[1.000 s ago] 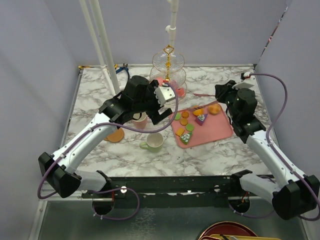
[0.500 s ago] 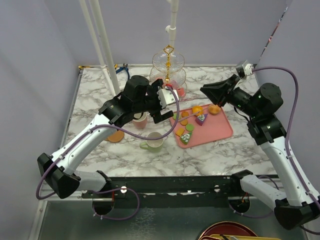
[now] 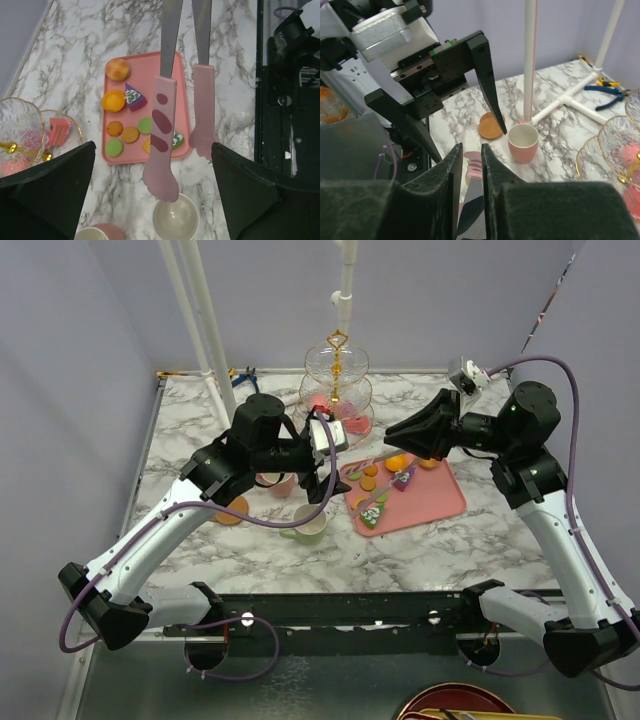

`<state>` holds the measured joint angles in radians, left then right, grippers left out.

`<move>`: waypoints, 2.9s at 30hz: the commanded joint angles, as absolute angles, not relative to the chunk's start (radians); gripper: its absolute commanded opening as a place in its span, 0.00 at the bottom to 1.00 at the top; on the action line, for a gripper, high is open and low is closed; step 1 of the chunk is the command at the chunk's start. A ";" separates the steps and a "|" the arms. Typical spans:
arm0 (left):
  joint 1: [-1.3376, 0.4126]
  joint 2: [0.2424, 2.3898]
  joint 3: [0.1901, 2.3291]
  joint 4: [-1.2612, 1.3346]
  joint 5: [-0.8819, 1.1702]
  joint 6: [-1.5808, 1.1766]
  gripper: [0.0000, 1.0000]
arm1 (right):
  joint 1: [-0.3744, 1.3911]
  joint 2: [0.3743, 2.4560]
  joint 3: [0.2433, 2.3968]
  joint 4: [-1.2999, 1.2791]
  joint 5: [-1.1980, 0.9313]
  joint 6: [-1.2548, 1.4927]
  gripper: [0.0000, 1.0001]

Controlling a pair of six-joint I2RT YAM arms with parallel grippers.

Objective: Serve the afternoon tea
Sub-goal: Adjust the clamp.

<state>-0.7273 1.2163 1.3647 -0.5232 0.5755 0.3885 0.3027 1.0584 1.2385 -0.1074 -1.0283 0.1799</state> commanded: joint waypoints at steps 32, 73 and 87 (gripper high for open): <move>-0.754 1.264 1.351 -0.677 0.797 0.368 0.16 | 0.308 1.201 1.322 0.202 -1.349 0.356 0.25; -0.796 1.191 1.198 0.026 0.008 0.486 0.00 | 0.311 1.098 1.209 0.117 -0.554 0.583 1.00; -0.814 1.260 1.252 0.041 -0.056 0.458 0.00 | 0.410 1.246 1.259 0.189 -0.550 0.601 1.00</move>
<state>-0.8074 1.2385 1.2129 0.0059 -0.0113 0.4751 0.3862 1.2182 1.2129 0.1593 -0.5282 0.5873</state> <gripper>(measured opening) 0.296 0.998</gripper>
